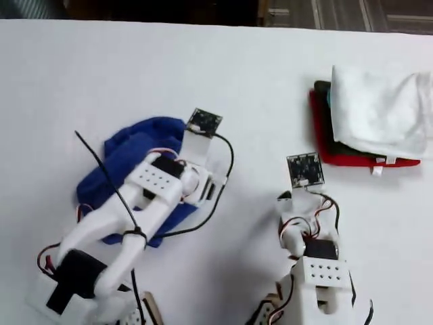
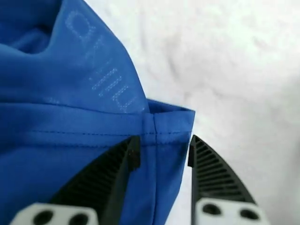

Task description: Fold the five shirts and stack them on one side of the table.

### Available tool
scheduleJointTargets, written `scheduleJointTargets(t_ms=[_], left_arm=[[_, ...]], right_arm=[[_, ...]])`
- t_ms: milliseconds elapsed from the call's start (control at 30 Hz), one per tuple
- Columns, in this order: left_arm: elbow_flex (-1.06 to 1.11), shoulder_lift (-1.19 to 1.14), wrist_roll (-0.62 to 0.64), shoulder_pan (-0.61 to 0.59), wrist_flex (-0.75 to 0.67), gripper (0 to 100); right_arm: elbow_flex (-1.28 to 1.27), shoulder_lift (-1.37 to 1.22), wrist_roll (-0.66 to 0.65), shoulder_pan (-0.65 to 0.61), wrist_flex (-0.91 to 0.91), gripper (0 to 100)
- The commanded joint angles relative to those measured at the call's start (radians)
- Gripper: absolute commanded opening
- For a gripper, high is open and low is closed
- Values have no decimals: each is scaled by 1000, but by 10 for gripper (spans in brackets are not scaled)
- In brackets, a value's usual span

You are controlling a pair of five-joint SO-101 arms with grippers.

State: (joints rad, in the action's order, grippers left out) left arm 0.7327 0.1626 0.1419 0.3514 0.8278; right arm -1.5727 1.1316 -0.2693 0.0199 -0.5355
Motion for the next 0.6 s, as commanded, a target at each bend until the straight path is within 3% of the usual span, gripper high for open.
scheduleJointTargets(t_ms=[0,167,400,567], left_arm=[[1,3,-6,2,-43,172],[-41,6,-8,3,-35,20],[-77,12,-9,0,-23,28],[-326,12,-9,-97,192,28]], right_arm=[[6,25,2,-12,-4,80],[6,25,2,-12,-4,80],[6,25,2,-12,-4,80],[6,25,2,-12,-4,80]])
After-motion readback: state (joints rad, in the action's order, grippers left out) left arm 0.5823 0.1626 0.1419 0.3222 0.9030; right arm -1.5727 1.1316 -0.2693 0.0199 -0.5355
